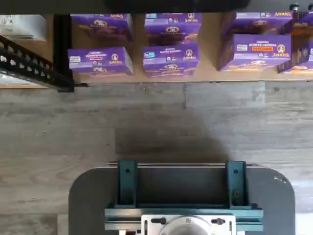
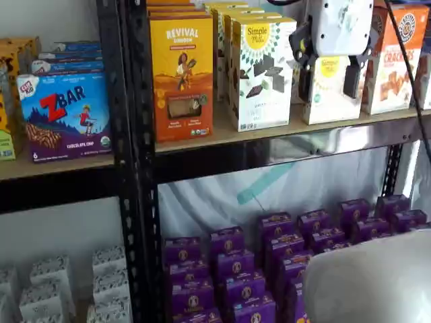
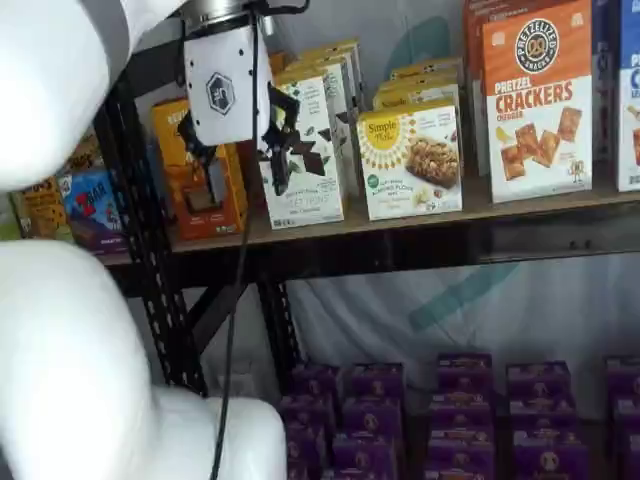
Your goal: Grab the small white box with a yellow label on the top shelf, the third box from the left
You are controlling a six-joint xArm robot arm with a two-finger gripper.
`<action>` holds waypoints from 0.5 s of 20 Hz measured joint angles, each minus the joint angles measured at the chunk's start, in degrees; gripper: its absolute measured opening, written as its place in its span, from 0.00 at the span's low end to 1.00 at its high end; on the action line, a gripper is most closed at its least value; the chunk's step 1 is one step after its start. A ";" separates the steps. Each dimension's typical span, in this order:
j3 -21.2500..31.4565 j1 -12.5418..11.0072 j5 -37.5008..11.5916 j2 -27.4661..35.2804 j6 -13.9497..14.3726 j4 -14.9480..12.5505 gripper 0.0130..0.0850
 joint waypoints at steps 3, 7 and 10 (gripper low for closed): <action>-1.19 -2.94 2.59 1.43 -1.32 3.29 1.00; -1.32 -2.75 2.96 1.55 -1.35 3.01 1.00; -0.55 -0.98 1.10 0.63 -0.62 0.97 1.00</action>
